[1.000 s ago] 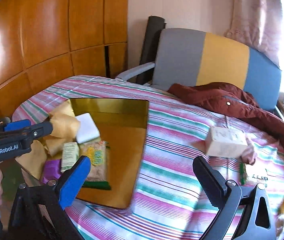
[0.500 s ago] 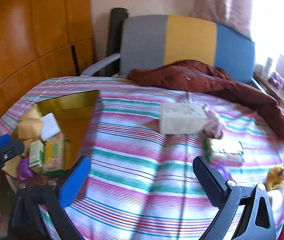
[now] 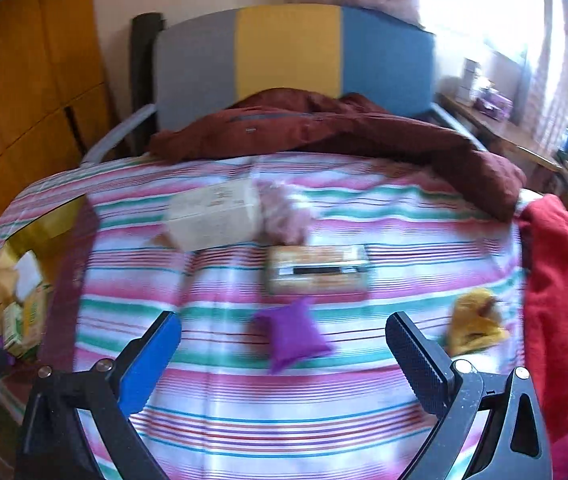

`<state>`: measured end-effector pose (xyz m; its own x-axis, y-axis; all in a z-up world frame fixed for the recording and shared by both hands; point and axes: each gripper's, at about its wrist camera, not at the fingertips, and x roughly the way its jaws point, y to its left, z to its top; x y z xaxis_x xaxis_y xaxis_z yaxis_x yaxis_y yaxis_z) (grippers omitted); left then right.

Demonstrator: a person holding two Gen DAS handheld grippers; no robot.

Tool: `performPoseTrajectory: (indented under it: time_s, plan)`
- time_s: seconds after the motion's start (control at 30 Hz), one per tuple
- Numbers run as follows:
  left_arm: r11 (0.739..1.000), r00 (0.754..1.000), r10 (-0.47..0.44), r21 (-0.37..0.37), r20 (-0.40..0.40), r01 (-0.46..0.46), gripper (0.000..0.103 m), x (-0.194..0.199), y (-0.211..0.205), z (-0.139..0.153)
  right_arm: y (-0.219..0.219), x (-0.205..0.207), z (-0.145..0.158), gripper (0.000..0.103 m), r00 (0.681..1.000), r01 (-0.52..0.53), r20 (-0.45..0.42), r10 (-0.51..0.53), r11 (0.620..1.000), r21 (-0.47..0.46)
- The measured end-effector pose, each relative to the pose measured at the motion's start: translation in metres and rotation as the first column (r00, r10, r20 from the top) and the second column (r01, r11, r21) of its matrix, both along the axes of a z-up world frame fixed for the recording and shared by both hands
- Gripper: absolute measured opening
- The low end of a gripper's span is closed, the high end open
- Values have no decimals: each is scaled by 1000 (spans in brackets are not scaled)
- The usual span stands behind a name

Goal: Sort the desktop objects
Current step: 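Move both open tools back over the remaining items, then grasp the purple pouch with the left tool while the right tool grasps the cracker pack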

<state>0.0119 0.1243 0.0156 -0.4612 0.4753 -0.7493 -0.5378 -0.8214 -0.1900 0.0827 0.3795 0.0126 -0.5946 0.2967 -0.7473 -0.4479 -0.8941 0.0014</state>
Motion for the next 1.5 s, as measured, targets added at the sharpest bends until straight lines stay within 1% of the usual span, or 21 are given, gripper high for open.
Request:
performPoseTrajectory:
  time_s: [0.07, 0.13, 0.27, 0.3, 0.43, 0.53, 0.67, 0.77, 0.83, 0.97, 1.07, 1.23, 1.43, 1.5]
  plan:
    - [1000, 1000, -27, -4, 5, 27, 74, 4, 8, -1, 22, 9, 3, 103, 999, 48, 5, -48, 999, 12]
    - [999, 999, -50, -2, 15, 50, 74, 5, 17, -3, 42, 17, 5, 103, 996, 93, -2, -93, 996, -5]
    - [997, 996, -79, -5, 37, 79, 73, 9, 35, -6, 86, 28, 5, 103, 982, 185, -22, -188, 979, -79]
    - [997, 996, -82, -10, 47, 83, 73, 8, 39, -8, 94, 28, 4, 103, 980, 192, -29, -196, 976, -107]
    - [993, 989, -111, -14, 96, 113, 72, 9, 56, -16, 115, 16, -5, 103, 980, 179, -42, -192, 960, -215]
    - [987, 981, -151, -28, 124, 155, 72, 12, 69, -24, 120, 2, -15, 103, 983, 164, -32, -178, 952, -257]
    - [983, 973, -172, -32, 152, 179, 72, 10, 87, -31, 122, -18, -27, 103, 990, 119, -34, -136, 945, -305]
    - [981, 969, -185, -26, 163, 191, 72, 4, 100, -34, 127, -26, -34, 103, 991, 85, -66, -115, 933, -350]
    - [980, 964, -191, -20, 186, 198, 72, -3, 114, -38, 129, -25, -36, 103, 990, 60, -94, -104, 921, -386]
    - [977, 951, -207, 5, 231, 212, 72, -14, 144, -42, 133, -19, -34, 103, 987, 51, -118, -107, 913, -404]
    - [974, 949, -220, 4, 226, 225, 72, -19, 171, -44, 143, -14, -32, 103, 980, 68, -138, -142, 896, -439]
    - [968, 942, -245, 2, 230, 251, 72, -23, 209, -50, 152, -14, -32, 103, 978, 87, -129, -164, 884, -459]
    - [982, 945, -177, -11, 274, 187, 72, -37, 237, -63, 153, -15, -28, 103, 976, 72, -150, -158, 882, -466]
    - [984, 941, -166, -10, 297, 177, 72, -41, 244, -69, 153, -15, -28, 103, 977, 69, -150, -155, 883, -463]
